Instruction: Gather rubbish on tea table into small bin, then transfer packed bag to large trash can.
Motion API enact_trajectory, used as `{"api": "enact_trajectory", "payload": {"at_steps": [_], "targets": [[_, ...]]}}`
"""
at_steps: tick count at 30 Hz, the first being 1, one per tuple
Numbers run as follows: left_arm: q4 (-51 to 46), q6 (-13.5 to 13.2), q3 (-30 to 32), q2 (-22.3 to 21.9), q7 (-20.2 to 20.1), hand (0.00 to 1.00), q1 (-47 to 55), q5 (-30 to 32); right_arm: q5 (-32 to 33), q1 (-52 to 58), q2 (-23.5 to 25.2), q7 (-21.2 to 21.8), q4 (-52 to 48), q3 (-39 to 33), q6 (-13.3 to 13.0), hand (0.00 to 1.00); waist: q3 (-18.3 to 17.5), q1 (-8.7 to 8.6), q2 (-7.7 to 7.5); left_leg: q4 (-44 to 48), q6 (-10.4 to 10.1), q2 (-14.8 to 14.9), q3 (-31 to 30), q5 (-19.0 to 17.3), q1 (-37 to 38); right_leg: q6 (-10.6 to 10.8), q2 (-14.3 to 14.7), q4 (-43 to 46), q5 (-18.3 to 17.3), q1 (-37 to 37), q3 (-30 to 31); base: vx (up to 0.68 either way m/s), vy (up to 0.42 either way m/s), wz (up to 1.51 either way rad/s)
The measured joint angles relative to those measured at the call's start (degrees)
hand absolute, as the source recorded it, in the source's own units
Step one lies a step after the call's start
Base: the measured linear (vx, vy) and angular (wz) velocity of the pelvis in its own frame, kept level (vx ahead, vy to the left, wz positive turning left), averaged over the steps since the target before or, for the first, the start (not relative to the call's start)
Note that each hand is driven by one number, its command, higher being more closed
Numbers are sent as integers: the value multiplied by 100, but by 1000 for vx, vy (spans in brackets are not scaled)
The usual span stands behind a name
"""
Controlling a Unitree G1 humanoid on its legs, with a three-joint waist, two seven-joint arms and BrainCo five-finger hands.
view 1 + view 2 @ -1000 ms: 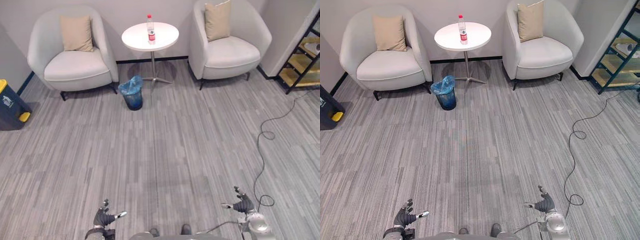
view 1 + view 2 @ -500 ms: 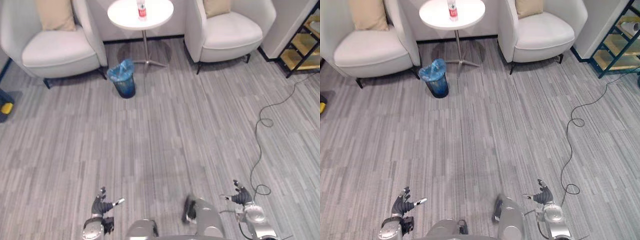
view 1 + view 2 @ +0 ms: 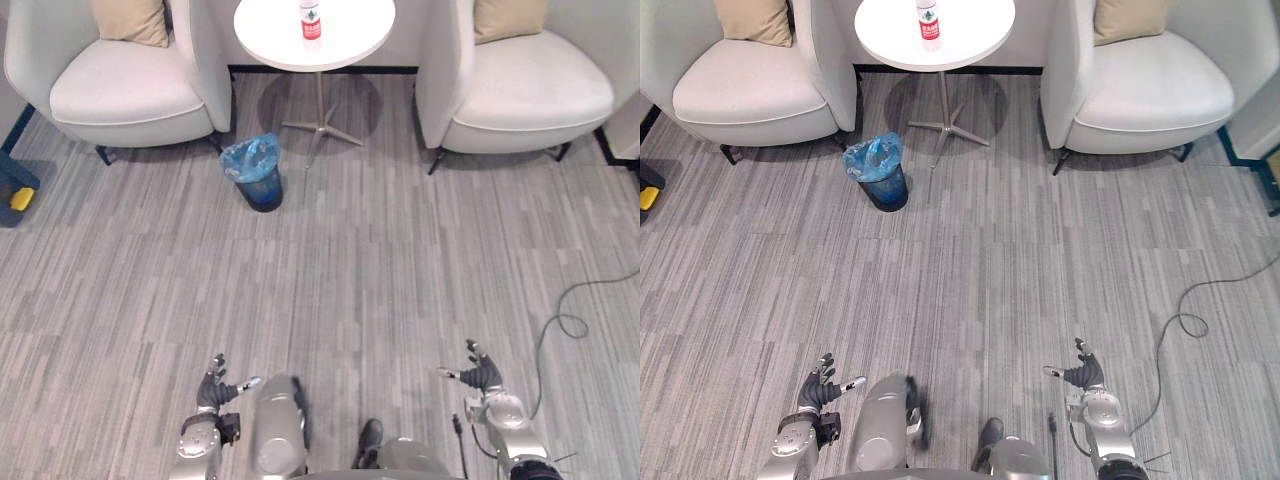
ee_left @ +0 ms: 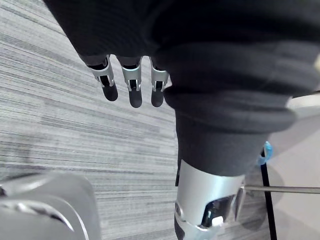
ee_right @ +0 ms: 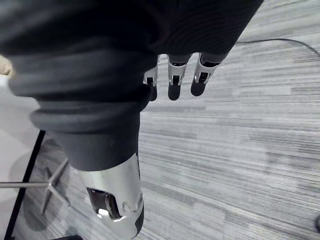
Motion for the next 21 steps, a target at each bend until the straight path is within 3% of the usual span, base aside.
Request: {"api": "enact_trajectory", "payload": {"at_steps": [1,2,3,4,5,6,7,9,10,11,12,13,14,15,17,18,19,20,21], "targets": [[-15,-5,45,-28,-2,0,-5,0,-5,11,33,5,1,27,-2,0,-45,-4,-140,119,130,-85,25,-79,-10,45,-160,306,-25,-119,62,668,198,3],[-16,-4,42,-57,-11,0,-4,-2,-7,3,46,2,26,64,-2,0,-59,-26,-263,523,391,-148,112,-411,-10,144,-384,1370,-23,-487,241,538,157,-3],[25,-1,42,-52,-6,0,6,-3,-18,7,62,7,59,86,-1,0,-49,-38,-308,802,420,-156,165,-749,116,506,-543,2395,190,-819,417,658,201,3],[39,10,34,1,2,0,10,-5,-50,37,102,7,109,88,1,0,-42,-113,-348,1003,468,-260,120,-1147,415,1304,-753,3868,655,-1264,592,650,186,25],[24,11,20,44,19,0,-16,-43,-56,81,137,13,117,93,4,0,-34,-216,-363,988,555,-403,16,-1415,836,1218,-868,5049,579,-1674,612,640,158,37],[17,2,20,48,26,0,-14,-72,-57,98,140,17,127,118,4,0,-29,-248,-351,894,592,-456,-30,-1554,1121,1109,-901,5369,501,-1857,596,740,127,38],[17,-4,14,50,46,0,8,-171,-58,145,152,30,132,190,-8,0,-28,-316,-279,572,554,-474,-67,-1663,1694,731,-915,5421,302,-2159,393,600,79,21],[11,-47,-4,67,86,0,-34,-298,-59,257,161,41,118,270,-54,0,-43,-379,-168,37,485,-450,-252,-1711,2425,309,-841,4650,80,-2791,-132,600,28,37],[12,-54,-22,84,106,0,-68,-323,-59,285,161,43,118,277,-53,0,-36,-448,-150,-53,434,-433,-357,-1731,2556,238,-792,4247,43,-2959,-234,584,-66,80],[36,-56,-55,93,113,0,-172,-331,-59,335,152,41,121,266,-52,0,-18,-536,-105,-203,373,-406,-591,-1788,2762,223,-663,3180,132,-3217,-289,583,-140,104],[48,-59,-98,102,118,0,-262,-327,-59,431,141,40,135,258,-38,0,-42,-626,-160,-343,253,-385,-818,-1857,2968,288,-543,1808,557,-3289,-214,594,-174,106],[72,-60,-99,109,121,0,-307,-326,-59,476,146,40,145,237,-29,0,-36,-628,-183,-400,174,-389,-916,-1907,3085,260,-465,1179,981,-3312,-89,617,-223,106],[111,-58,-144,112,124,0,-351,-319,-68,585,157,36,157,174,11,0,-61,-648,-190,-434,-7,-350,-1084,-2029,3239,308,-354,695,1886,-3231,200,632,-280,91],[176,-58,-177,31,121,0,-408,-296,-105,612,117,38,188,122,42,0,-86,-655,-91,-369,-128,-217,-1176,-2116,3316,-9,-236,759,2047,-3118,270,743,-312,71],[160,-63,-210,-7,106,0,-397,-264,-106,473,145,37,138,68,54,0,-156,-629,13,362,-275,55,-1230,-2041,2990,-180,-110,998,1720,-3101,46,588,-252,41],[184,-54,-209,-37,103,0,-447,-257,-103,453,163,35,-2,75,45,0,-115,-655,70,1513,-611,201,-1174,-1830,2558,-277,-38,991,1542,-2833,-141,533,-246,70],[179,-51,-208,-92,98,0,-491,-259,-100,487,163,28,-133,102,47,0,-41,-622,146,2901,-748,524,-1088,-1408,1997,-363,119,761,1468,-2330,-222,598,-263,62],[176,-51,-208,-113,99,0,-497,-261,-98,506,182,12,-208,120,44,0,-36,-574,164,3443,-673,704,-986,-1464,1784,-398,203,619,1445,-2055,-271,562,-206,37],[176,-53,-223,-116,99,0,-532,-267,-77,499,255,-13,-373,119,15,0,-16,-466,97,3892,-459,843,-700,-1597,1435,-413,236,386,1435,-1675,-305,430,-146,11]]}}
